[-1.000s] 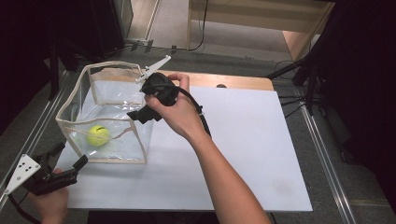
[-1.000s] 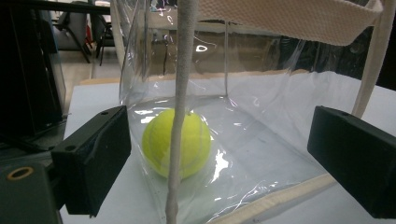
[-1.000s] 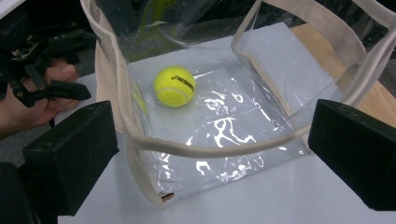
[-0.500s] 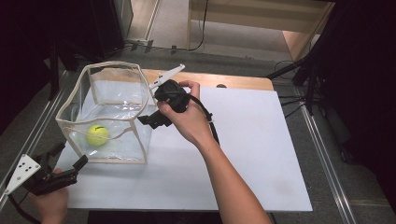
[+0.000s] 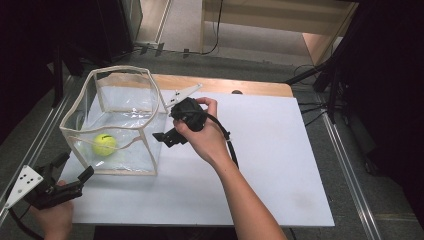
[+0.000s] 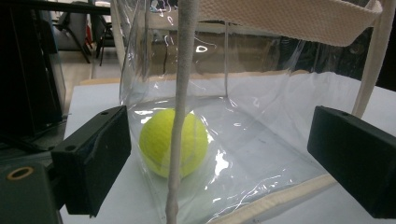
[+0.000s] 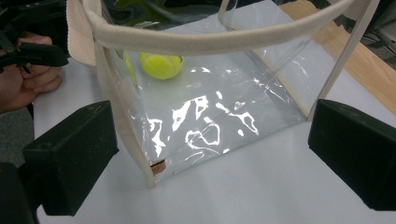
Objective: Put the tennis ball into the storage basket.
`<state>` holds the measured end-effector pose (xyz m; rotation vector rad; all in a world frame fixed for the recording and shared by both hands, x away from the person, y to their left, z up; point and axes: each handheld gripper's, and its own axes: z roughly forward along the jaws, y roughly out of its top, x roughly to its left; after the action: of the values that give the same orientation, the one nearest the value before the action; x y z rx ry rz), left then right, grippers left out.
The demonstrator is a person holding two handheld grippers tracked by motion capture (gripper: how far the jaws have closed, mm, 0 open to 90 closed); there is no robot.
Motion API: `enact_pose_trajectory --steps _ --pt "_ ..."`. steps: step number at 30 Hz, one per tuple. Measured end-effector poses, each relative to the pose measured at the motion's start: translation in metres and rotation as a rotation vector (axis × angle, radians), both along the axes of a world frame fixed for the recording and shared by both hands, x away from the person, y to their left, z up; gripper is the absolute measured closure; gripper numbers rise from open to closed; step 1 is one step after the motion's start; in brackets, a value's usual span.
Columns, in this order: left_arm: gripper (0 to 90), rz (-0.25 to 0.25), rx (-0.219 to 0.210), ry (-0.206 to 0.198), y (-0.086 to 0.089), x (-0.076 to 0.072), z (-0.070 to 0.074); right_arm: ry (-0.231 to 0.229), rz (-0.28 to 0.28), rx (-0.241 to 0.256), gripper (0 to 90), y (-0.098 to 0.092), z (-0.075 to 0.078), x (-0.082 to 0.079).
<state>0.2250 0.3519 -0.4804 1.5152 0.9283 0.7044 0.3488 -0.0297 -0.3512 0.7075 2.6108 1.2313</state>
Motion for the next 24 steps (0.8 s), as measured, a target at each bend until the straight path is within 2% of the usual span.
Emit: enact_pose_trajectory --steps 24 --pt "6.5 0.001 -0.001 0.000 0.000 0.000 0.000 -0.013 -0.063 0.067 0.5 -0.026 -0.049 -0.016"
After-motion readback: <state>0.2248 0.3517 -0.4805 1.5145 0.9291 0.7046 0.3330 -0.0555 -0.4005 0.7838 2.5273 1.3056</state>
